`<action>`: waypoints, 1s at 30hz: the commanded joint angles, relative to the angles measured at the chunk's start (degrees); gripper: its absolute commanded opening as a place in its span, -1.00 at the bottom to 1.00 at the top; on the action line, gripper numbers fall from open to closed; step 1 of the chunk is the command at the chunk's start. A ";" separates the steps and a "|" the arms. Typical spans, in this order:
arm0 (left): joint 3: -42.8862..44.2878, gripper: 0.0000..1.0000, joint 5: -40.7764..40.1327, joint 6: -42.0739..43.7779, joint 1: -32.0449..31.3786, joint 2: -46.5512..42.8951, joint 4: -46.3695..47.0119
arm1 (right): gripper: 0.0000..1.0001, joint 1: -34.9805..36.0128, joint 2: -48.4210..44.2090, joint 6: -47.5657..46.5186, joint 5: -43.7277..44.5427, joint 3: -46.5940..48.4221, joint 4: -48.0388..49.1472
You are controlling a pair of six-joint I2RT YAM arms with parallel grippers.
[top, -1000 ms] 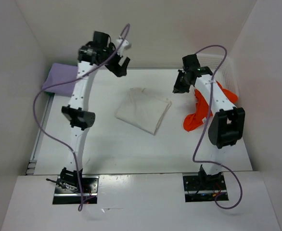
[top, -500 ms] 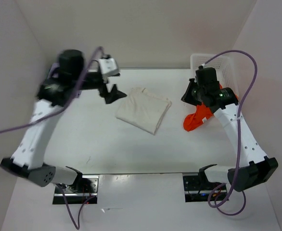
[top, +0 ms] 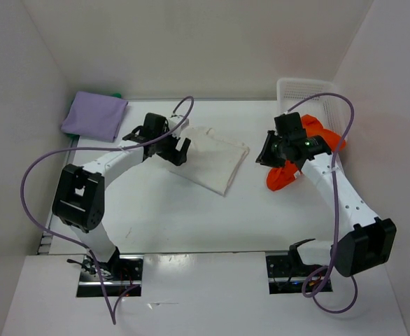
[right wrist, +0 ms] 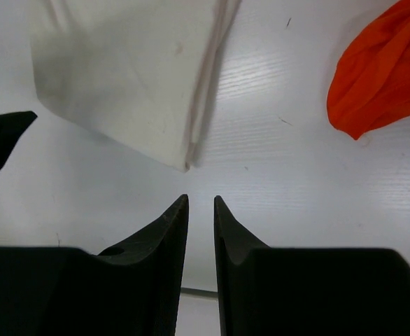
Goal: Fold and stack the t-shirts
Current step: Smooth out wrinkles on the folded tshirt
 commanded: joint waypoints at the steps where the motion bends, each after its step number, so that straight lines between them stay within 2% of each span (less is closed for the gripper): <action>1: -0.03 1.00 -3.15 -6.73 -0.21 0.09 7.79 | -0.48 0.67 -1.25 1.60 -1.20 -1.41 3.45; 3: 1.45 1.00 -1.84 -7.34 -0.21 2.80 8.32 | -0.48 0.67 -1.78 1.60 -1.20 -2.82 3.45; 7: 6.38 1.00 -2.63 -11.11 1.37 11.85 2.00 | -0.48 0.67 -2.83 1.60 -1.20 -3.52 3.97; 12: 2.17 0.96 -1.48 -11.04 1.38 11.34 2.00 | -0.48 0.67 -4.50 1.60 -1.20 -3.52 3.97; 15: 1.12 0.56 -0.96 -10.51 1.38 11.86 -0.54 | -0.48 0.67 -5.02 2.12 -1.20 -4.05 3.97; 16: 1.11 0.31 -0.96 -9.20 1.38 11.87 -1.42 | -0.48 0.67 -5.03 2.12 -1.73 -4.05 3.97; 21: -0.99 -0.23 2.29 -4.63 -0.90 9.51 -6.96 | -0.48 0.67 -5.03 2.12 -2.26 -4.57 3.97; 24: -4.15 -0.37 2.91 -2.08 -4.06 7.66 -9.86 | -0.48 0.67 -5.55 2.73 -3.57 -5.98 5.28; 30: -8.03 -0.32 2.74 1.88 -7.23 4.75 -13.99 | -0.48 2.25 -4.95 3.79 -4.63 -8.35 6.43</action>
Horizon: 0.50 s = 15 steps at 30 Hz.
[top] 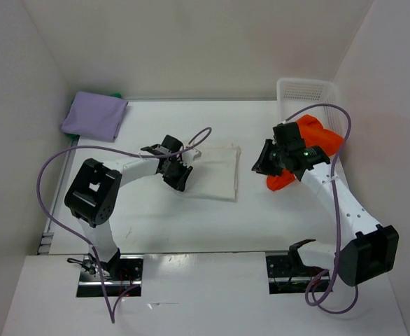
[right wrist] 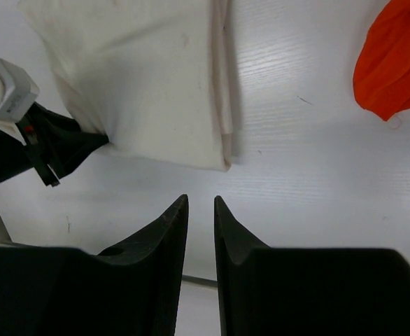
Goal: Fold and stack the t-shirts
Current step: Smooth out wrinkles on the folded tshirt
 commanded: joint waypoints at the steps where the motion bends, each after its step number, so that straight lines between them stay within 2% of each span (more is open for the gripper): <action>1: -2.80 -0.27 1.92 4.51 -1.14 -1.24 -8.83 | -0.45 2.25 -0.53 1.06 -1.03 -1.91 3.48; 2: -2.81 -0.09 1.93 5.64 -1.14 -1.76 -9.46 | -0.45 2.87 -0.52 1.76 -1.03 -2.78 4.70; 5: -2.20 0.13 1.41 6.27 -1.14 -5.00 -11.13 | -0.30 5.15 2.54 3.25 -1.64 -3.50 6.38; 6: -2.19 0.29 1.40 6.88 -1.14 -6.32 -11.14 | -0.18 5.16 3.34 3.26 -1.64 -3.50 7.25; 9: 1.40 0.75 -2.45 6.88 1.67 -11.77 -10.53 | -0.10 5.68 6.68 4.31 -2.17 -4.02 9.10; 11: 5.34 0.83 -5.61 7.75 4.29 -12.49 -8.42 | -0.02 5.68 10.00 4.31 -1.55 -4.02 9.80; 15: 11.42 0.83 -2.74 9.43 8.44 -9.07 -3.94 | 0.05 5.68 16.52 4.31 -4.28 -4.55 12.88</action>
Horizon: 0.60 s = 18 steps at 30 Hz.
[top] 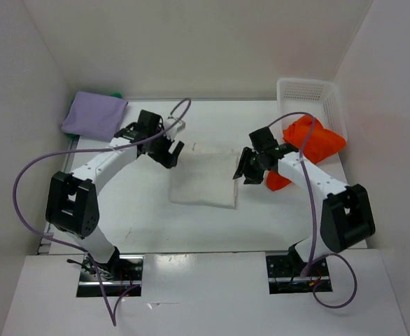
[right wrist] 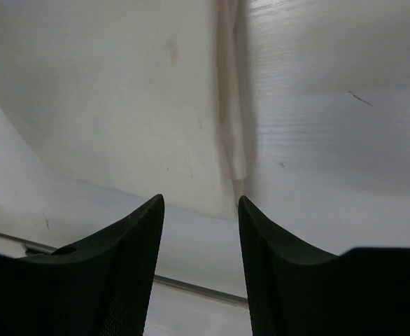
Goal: Fold and stack the t-shirts
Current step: Smooth out wrinkles on the folded tshirt
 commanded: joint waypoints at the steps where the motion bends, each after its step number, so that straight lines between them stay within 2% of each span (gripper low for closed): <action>1: 5.67 0.81 0.94 2.20 2.43 2.23 4.99 | 0.05 0.83 3.96 1.32 -2.22 -1.73 5.69; 5: 9.46 0.78 0.95 0.97 3.65 9.09 9.03 | 0.10 2.06 5.81 2.63 -4.33 -3.75 8.24; 9: 14.47 0.61 3.75 0.44 4.89 16.55 10.09 | 0.13 5.05 9.14 3.87 -5.04 -4.28 9.83; 15: 16.41 0.41 7.19 -0.09 4.89 21.14 10.09 | 0.13 6.20 12.31 4.40 -5.04 -4.81 10.97; 18: 17.63 0.14 7.19 -0.09 4.89 23.15 10.62 | 0.01 6.20 12.92 4.40 -5.04 -4.81 10.97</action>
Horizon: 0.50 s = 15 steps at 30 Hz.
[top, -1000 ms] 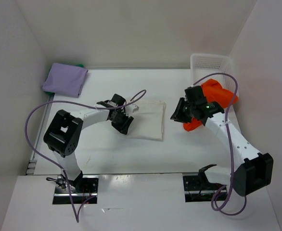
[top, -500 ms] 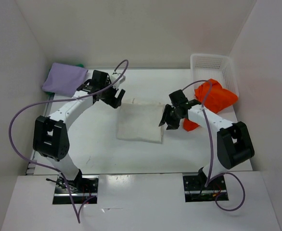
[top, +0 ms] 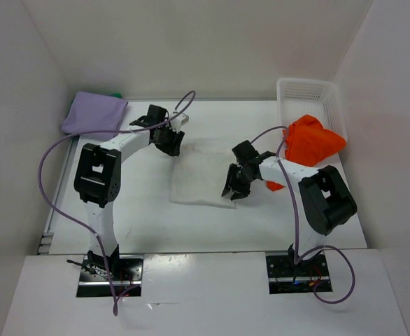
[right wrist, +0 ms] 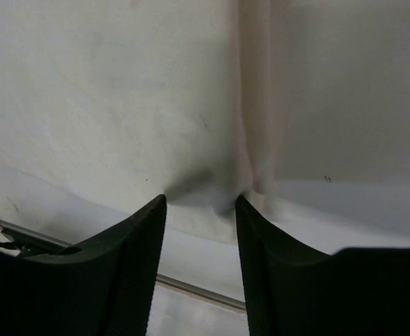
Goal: Fold and stack the t-shirts
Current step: Smooth out wrinkles on the folded tshirt
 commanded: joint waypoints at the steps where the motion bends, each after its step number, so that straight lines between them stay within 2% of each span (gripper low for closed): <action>1: 4.09 0.09 2.71 -0.48 0.13 1.46 2.44 | -0.03 0.23 0.43 0.59 0.73 -0.26 2.32; 4: 5.14 -0.04 2.71 -1.19 0.13 2.78 3.14 | -0.13 0.23 1.56 -0.01 1.96 -0.26 1.27; 8: 5.85 -0.04 2.01 -3.90 0.13 4.53 5.08 | -0.13 0.23 2.09 -1.07 3.98 0.87 0.73; 11: 6.55 0.27 2.61 -4.96 0.74 3.93 3.59 | -0.13 -0.30 2.10 -2.12 4.60 1.57 -0.49; 14: 3.58 0.55 4.81 -5.49 2.41 -2.63 3.59 | -0.04 -0.30 0.35 -2.74 5.22 2.63 -1.72; 15: 2.52 0.75 5.51 -6.02 3.19 -4.50 3.59 | -0.02 -0.30 -0.18 -2.74 6.00 2.64 -2.34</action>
